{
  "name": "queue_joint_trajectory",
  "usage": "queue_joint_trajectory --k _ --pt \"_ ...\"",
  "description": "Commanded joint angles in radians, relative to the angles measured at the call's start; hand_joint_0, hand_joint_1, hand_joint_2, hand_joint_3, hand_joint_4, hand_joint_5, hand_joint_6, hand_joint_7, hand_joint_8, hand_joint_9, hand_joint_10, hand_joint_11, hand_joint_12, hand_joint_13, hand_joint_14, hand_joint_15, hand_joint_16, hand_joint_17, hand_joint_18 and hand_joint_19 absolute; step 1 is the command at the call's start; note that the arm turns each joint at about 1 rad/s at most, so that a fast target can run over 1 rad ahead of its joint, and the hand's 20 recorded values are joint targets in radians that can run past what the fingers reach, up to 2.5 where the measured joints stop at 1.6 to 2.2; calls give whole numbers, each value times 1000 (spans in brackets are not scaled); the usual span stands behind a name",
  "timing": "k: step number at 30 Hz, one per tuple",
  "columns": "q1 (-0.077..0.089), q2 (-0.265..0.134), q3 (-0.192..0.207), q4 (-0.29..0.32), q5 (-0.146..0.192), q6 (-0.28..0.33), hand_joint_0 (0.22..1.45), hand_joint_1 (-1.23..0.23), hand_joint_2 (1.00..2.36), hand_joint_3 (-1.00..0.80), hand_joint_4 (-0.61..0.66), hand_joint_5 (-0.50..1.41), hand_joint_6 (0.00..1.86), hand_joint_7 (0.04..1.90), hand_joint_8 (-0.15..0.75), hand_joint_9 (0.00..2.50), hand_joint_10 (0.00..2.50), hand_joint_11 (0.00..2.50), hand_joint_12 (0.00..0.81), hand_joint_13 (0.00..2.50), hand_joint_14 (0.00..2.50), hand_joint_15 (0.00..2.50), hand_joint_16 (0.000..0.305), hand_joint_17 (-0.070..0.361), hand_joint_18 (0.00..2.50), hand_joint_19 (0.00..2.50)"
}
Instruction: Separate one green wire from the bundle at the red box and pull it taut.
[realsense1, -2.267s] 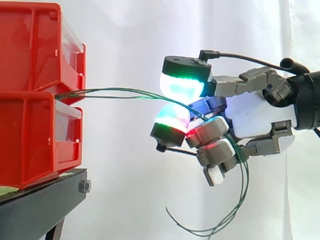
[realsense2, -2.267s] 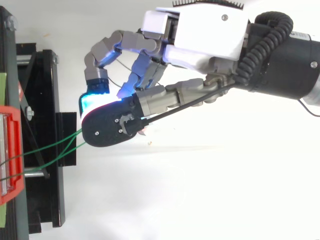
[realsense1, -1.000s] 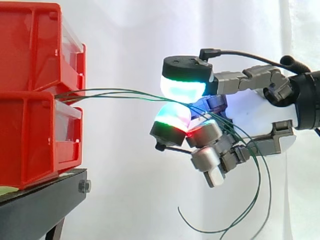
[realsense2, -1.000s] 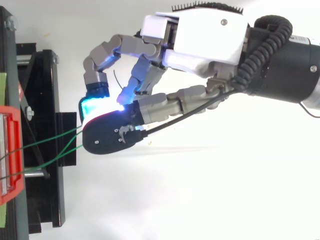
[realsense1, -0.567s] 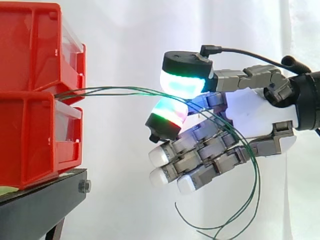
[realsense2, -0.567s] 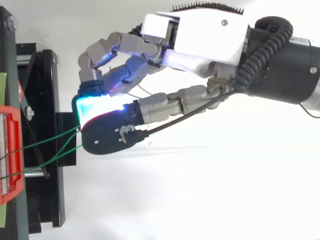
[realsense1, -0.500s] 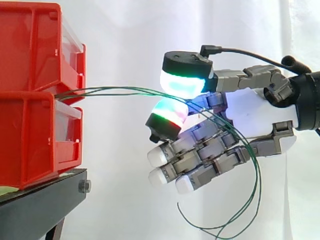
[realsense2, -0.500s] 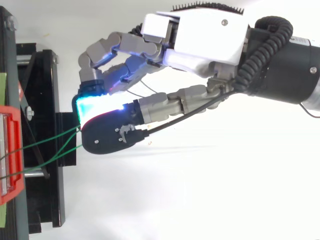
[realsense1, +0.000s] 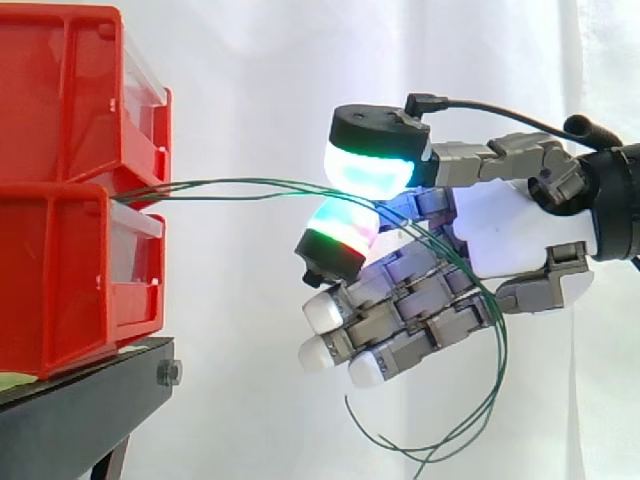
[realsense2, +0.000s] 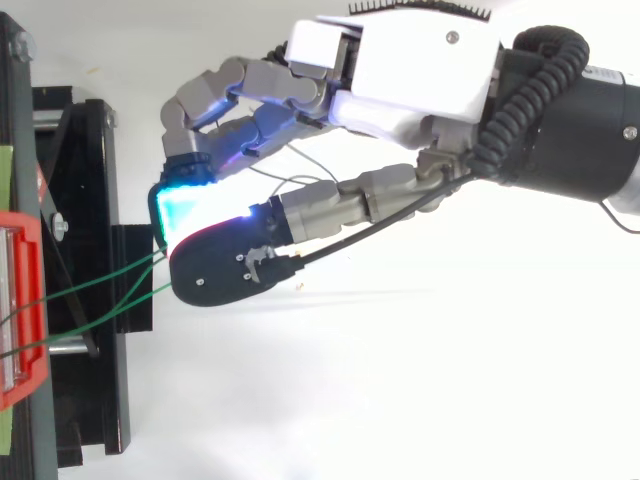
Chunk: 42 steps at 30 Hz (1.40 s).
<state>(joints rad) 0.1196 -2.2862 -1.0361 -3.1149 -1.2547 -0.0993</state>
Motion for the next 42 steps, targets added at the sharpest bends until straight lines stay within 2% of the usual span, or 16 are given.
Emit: queue_joint_trajectory --k 1,6,20,32,35,42 --pt "-2 2 1 -25 -2 0 636 -865 1018 -237 20 -157 884 1236 252 723 14 545 333 519 10 265 49 110 468 266" --pt "0 7 -1 -53 1 -4 644 -872 1014 -304 50 -160 881 1223 255 733 15 576 333 526 10 267 49 111 477 270" --pt "5 5 -1 -56 11 -5 654 -827 1005 -441 95 -160 879 1216 263 826 17 705 333 609 12 321 49 110 554 317" --pt "8 5 -2 -53 20 -5 610 -730 1008 -414 144 -150 886 1220 278 940 19 793 342 690 14 382 49 111 610 368" --pt "8 5 -2 -53 20 -5 593 -653 1005 -441 152 -148 882 1191 288 966 20 796 342 696 14 384 50 112 608 375" --pt "8 5 -2 -53 28 -5 580 -649 1000 -490 161 -146 870 1202 289 970 20 795 345 698 14 383 50 113 612 375"
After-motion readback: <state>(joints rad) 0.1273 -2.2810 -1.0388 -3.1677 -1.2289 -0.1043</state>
